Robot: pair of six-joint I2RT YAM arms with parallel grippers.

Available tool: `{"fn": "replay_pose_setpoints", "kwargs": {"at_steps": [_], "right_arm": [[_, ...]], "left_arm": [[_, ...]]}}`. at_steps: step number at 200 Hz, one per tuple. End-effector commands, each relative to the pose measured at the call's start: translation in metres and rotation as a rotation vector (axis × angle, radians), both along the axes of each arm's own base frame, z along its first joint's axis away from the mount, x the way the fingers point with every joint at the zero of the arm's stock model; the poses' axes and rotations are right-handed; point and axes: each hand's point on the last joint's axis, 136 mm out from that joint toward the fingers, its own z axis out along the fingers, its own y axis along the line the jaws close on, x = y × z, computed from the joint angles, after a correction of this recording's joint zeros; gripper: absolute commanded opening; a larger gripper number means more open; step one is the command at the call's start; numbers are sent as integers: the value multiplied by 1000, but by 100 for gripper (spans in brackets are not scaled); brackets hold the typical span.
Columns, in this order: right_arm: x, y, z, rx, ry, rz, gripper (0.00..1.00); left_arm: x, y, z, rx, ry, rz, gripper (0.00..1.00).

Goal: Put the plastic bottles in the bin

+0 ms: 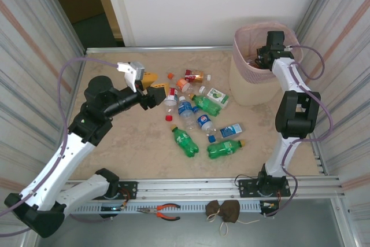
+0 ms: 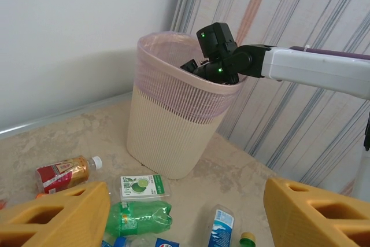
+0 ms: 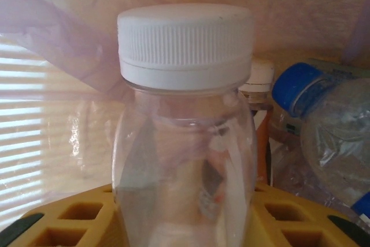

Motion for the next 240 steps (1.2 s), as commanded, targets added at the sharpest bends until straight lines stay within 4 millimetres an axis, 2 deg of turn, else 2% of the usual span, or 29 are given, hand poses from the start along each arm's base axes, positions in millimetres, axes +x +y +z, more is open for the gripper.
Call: {"fn": "replay_pose_setpoints", "kwargs": {"at_steps": [1, 48, 57, 59, 62, 76, 148, 178, 198, 222, 226, 229, 240], "right_arm": [[0, -7, 15, 5, -3, -54, 52], [-18, -14, 56, -64, 9, -106, 70], [-24, -15, 58, -74, 25, -114, 71], [-23, -15, 69, -76, 3, -116, 71], [-23, -16, 74, -78, -4, -120, 71], [-32, -18, 87, -95, 0, -134, 73], [-61, -20, 133, -145, -38, -129, 73], [-71, -16, 153, -178, -74, -74, 72], [-78, -10, 171, -274, -101, 21, 72], [-99, -6, 189, -359, -127, 98, 71], [-103, -5, 197, -369, -149, 104, 71], [-106, -5, 189, -376, -130, 116, 71], [-118, -3, 193, -397, -147, 136, 71]], "left_arm": [[-1, 3, 3, -14, 1, 8, 71], [-2, 4, 5, -17, -1, 5, 71], [-2, 4, 5, -19, -2, 5, 71], [-2, 5, 5, -18, -3, 6, 71], [-3, 4, 5, -18, -2, 5, 71], [-2, 5, 4, -18, 4, 8, 71], [3, 3, -9, 6, 62, 16, 71], [14, 0, -26, 52, 133, 32, 70], [24, -1, -41, 96, 185, 55, 69], [37, 1, -66, 177, 259, 99, 69], [39, 2, -70, 191, 273, 107, 69], [40, 2, -74, 201, 285, 111, 69], [46, 3, -87, 243, 324, 130, 69]]}}
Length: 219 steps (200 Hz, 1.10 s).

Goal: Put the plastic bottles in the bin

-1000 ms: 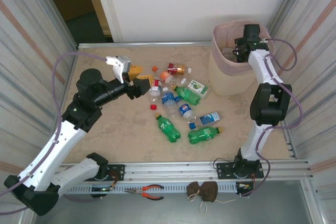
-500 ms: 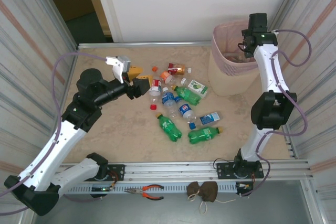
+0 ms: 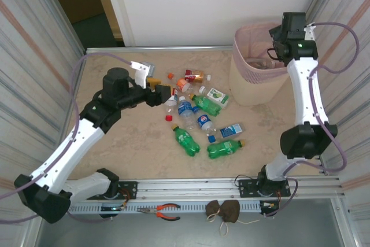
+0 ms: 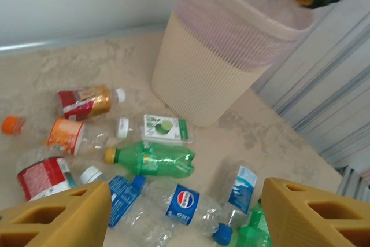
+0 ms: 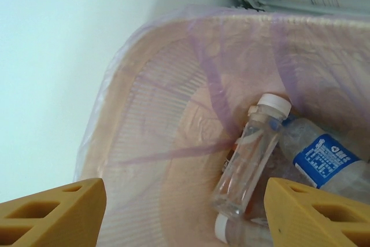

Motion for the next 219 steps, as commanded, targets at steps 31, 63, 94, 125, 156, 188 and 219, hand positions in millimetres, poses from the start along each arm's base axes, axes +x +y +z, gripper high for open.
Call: {"fn": "replay_pose_setpoints", "kwargs": {"at_steps": [31, 63, 94, 125, 156, 188, 219], "right_arm": [[-66, 4, 27, -173, -44, 114, 71], [-103, 4, 25, -198, -52, 112, 71], [-126, 4, 18, -203, -58, 106, 70], [-141, 8, 11, -212, -54, 110, 70], [-152, 11, 3, -218, -43, 112, 70], [-155, 17, 1, -218, -51, 124, 70], [-150, 25, 3, -224, -52, 143, 70]], "left_arm": [[22, 14, -60, 178, 207, 109, 68], [24, 18, -104, 151, 382, 209, 67], [20, 20, -147, 113, 566, 303, 66], [15, 14, -180, 48, 710, 342, 64], [11, 14, -214, 16, 851, 421, 60], [4, 3, -237, -53, 962, 431, 61], [-2, 2, -258, -59, 1048, 491, 67]]}}
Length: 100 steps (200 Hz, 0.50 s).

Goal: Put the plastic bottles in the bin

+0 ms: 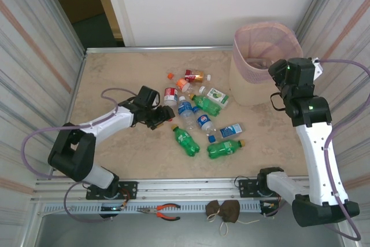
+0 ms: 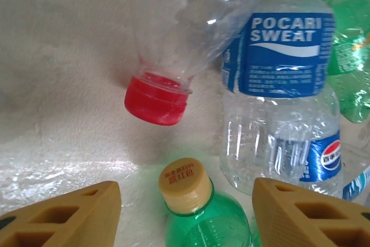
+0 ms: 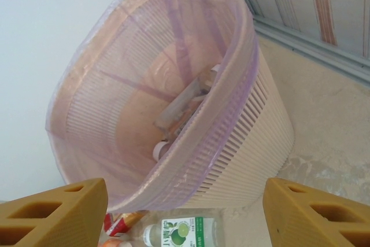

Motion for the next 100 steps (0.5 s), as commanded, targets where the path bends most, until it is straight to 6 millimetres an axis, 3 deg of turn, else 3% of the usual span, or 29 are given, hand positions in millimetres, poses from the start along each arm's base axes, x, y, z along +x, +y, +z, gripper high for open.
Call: {"fn": "replay_pose_setpoints", "kwargs": {"at_steps": [1, 53, 100], "right_arm": [[0, 0, 3, -24, -3, -9, 70], [3, 8, 13, -33, -21, 11, 70], [-4, 8, 17, -46, -30, 7, 70]], "left_arm": [[-2, -6, -10, -48, 73, 81, 67], [-2, -18, -41, -115, 192, 163, 65], [-2, -27, -53, -159, 235, 191, 59]]}}
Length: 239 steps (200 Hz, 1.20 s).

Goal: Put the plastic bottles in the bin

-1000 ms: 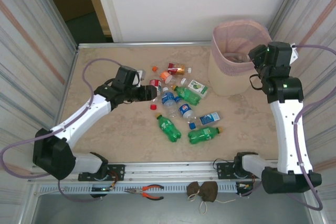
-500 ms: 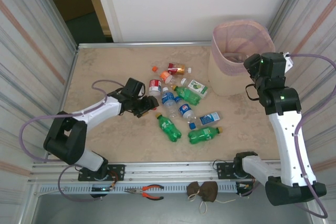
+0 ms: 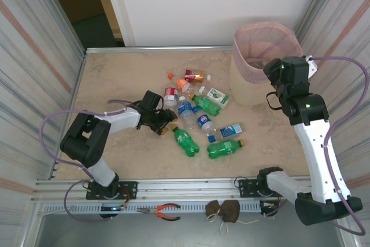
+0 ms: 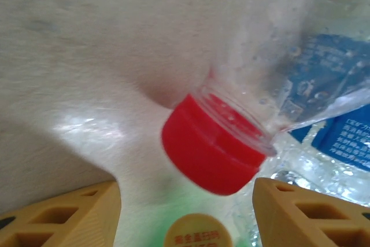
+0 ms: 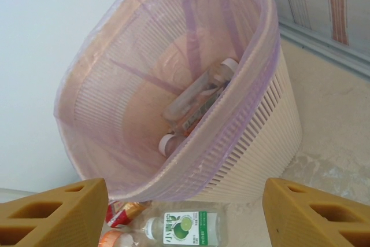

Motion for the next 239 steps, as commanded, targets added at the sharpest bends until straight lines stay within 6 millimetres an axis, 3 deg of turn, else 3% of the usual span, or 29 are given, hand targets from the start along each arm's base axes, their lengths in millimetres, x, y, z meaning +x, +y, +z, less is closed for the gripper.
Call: {"fn": "replay_pose_setpoints", "kwargs": {"at_steps": [1, 83, 112, 239], "right_arm": [[-9, -6, 15, -25, -32, -23, 70], [-17, -6, 15, -41, -24, -29, 69], [-28, -10, 25, -41, -55, -36, 68], [-30, -9, 27, -43, -65, -27, 67]], "left_arm": [[-4, -11, -7, -50, 33, 20, 59], [-17, -19, -11, -51, 48, 42, 49], [-17, -19, -11, -52, 50, 47, 46], [-15, -14, 12, -58, -22, 47, 28]]}}
